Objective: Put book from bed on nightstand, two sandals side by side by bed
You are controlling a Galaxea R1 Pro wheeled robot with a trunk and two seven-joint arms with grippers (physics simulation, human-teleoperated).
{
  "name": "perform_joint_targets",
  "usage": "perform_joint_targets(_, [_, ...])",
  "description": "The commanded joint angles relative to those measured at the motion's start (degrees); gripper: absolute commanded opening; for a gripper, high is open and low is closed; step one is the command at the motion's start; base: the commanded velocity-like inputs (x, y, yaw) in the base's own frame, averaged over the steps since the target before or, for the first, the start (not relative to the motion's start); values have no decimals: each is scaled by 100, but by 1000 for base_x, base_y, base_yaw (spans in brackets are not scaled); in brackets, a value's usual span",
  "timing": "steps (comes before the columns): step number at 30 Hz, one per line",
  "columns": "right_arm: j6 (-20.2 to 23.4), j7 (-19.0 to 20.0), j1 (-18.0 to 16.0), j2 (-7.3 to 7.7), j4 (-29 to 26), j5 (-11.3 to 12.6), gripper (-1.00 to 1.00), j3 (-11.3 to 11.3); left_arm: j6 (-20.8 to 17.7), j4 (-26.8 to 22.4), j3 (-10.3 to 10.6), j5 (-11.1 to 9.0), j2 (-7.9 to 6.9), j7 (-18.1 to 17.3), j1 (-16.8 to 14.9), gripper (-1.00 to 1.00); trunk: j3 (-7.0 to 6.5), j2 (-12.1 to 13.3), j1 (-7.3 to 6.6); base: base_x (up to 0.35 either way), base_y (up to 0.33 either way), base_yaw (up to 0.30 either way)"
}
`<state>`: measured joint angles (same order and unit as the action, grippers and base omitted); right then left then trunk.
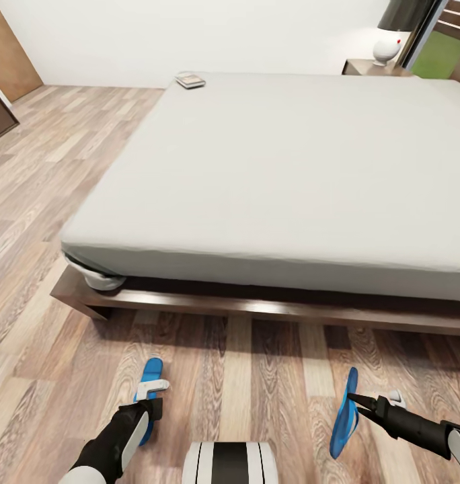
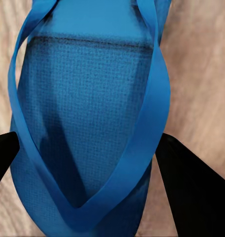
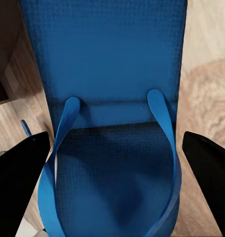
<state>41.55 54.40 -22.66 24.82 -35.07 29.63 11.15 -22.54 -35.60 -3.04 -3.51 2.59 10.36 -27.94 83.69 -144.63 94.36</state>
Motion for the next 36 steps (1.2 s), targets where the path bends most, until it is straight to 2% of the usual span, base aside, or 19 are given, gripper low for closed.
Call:
perform_joint_targets(1, [37, 16, -1, -1, -1, 17, -100, 10, -23, -8, -13, -36, 5, 18, -1, -100, 4, -1, 2, 258, 223, 0])
perform_joint_targets(14, [37, 10, -1, -2, -3, 17, -100, 4, -14, -9, -13, -36, -4, 18, -1, -100, 4, -1, 2, 169, 235, 0])
perform_joint_targets(34, [37, 18, -1, -1, -7, 17, -100, 8, -17, -9, -20, -36, -4, 26, -1, -100, 4, -1, 2, 50, 45, 0])
perform_joint_targets(36, [37, 18, -1, -2, -8, 17, -100, 7, -15, -9, -21, -36, -4, 27, -1, -100, 48, -4, 7, 1, 0, 0])
